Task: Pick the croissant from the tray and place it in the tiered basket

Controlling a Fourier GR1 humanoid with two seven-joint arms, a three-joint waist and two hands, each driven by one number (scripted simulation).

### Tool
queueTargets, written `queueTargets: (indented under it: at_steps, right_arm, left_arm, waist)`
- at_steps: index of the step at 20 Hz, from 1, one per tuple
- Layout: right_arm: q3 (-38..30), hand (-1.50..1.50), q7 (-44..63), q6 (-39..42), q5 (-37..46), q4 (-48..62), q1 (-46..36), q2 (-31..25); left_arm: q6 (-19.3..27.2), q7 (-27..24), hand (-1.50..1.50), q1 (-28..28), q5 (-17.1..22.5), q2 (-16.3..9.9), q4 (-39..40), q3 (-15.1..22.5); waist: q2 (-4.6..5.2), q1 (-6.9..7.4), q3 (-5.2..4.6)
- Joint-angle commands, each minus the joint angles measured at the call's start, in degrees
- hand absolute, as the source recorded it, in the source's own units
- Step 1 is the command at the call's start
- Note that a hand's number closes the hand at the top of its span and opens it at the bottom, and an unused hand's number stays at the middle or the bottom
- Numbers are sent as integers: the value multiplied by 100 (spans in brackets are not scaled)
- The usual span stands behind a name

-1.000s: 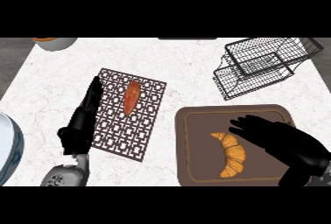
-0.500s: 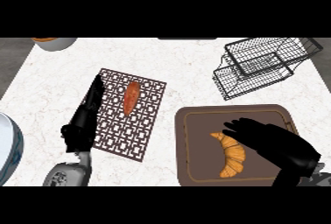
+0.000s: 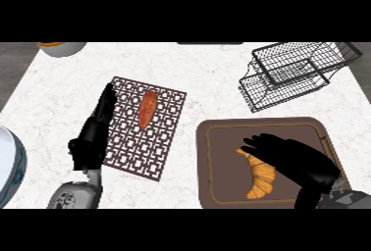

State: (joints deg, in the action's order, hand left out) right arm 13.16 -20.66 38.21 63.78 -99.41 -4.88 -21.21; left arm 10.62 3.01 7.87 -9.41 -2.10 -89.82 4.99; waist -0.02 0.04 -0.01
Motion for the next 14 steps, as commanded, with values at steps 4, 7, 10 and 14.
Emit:
queueTargets:
  at_steps: [4, 7, 10, 14]
  right_arm:
    - [97, -150, 93, -109, 264, 374, -115, 410]
    - [-189, -150, -352, -378, 240, 1199, -495, 211]
    - [-53, -150, -262, -305, 254, 561, -19, 315]
    - [101, -150, -376, -1104, 558, 1520, -8, 569]
  left_arm:
    - [3, -142, 0, -25, -60, 123, 194, -25]
    - [-150, 102, 0, 311, 12, 7, 138, -137]
    - [210, 90, 0, 74, -107, 201, 98, 245]
    - [-84, -162, 0, -59, -64, 90, 69, -31]
  waist:
    - [0, -4, 0]
    - [4, 8, 1]
    - [-1, -12, 0]
    - [4, 9, 2]
